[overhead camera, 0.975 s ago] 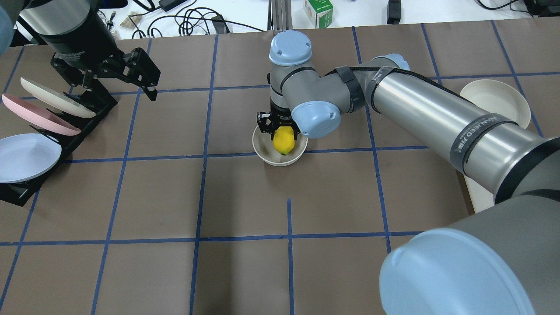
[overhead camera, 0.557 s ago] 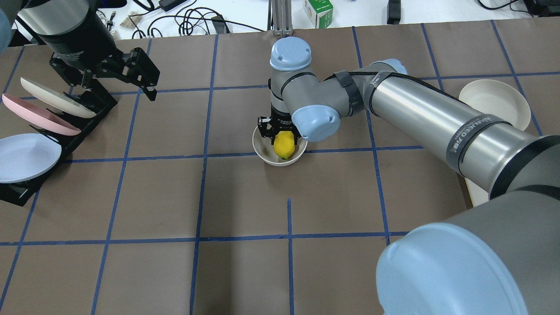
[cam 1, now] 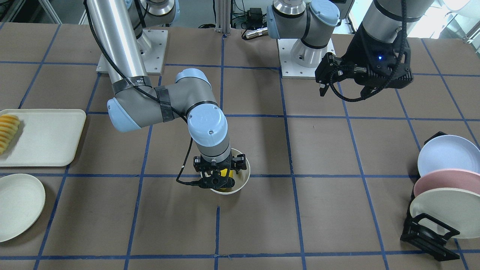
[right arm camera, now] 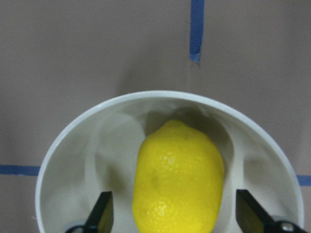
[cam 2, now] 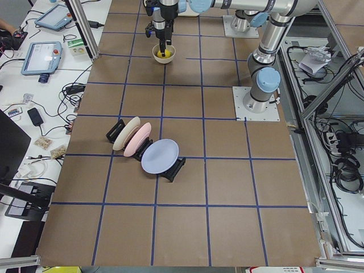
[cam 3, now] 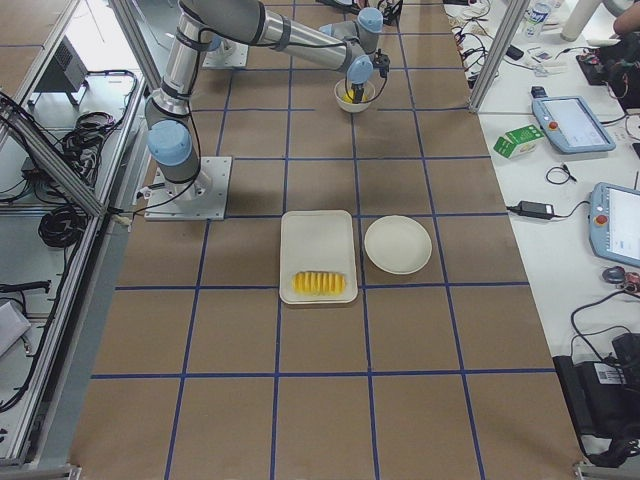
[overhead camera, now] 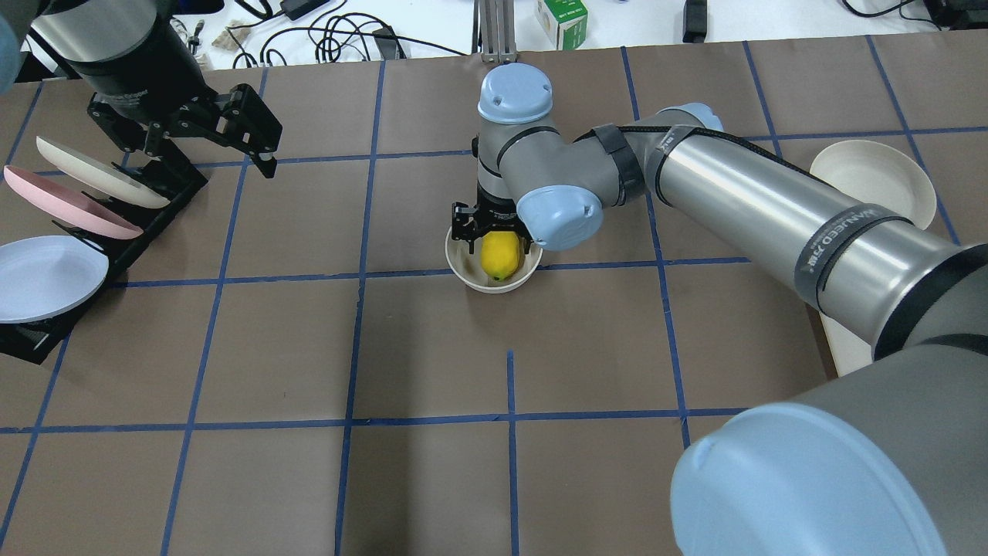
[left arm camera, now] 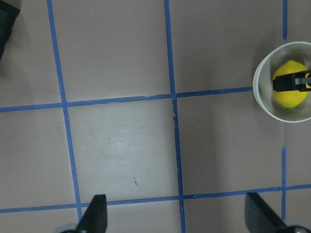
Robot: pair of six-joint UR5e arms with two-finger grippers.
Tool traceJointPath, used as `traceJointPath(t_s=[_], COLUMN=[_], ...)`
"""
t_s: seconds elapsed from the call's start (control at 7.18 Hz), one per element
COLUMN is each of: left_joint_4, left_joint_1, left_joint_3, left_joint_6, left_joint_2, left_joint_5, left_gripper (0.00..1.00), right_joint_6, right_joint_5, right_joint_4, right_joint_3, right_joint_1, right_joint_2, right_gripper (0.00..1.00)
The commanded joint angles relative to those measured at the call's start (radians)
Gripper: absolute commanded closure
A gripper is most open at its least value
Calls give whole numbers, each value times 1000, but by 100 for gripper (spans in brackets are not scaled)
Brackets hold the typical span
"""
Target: Place bowl and put lemon in it
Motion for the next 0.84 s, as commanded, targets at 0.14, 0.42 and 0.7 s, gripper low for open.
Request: traceJointPath(t_s=[0.14,0.42,0.7], left_joint_4=[-2,-2,0], left_joint_1=[-1,-1,-1], left_joint_3=[3,0,0], left_joint_6=[-2,-2,-3], left_joint_2=[0,-1,-7], left_joint_5=[-3,-3,-4], left_gripper=[0,0,0], right_joint_6=[1,-41,-98], right_joint_5=[-16,-95,-114], right_joint_4=[40,234,386], right_joint_3=[-2,-5,1], right_joint_1=[-9,-102,-252], right_joint_2=[-105,-230,-332], right_gripper=[0,0,0])
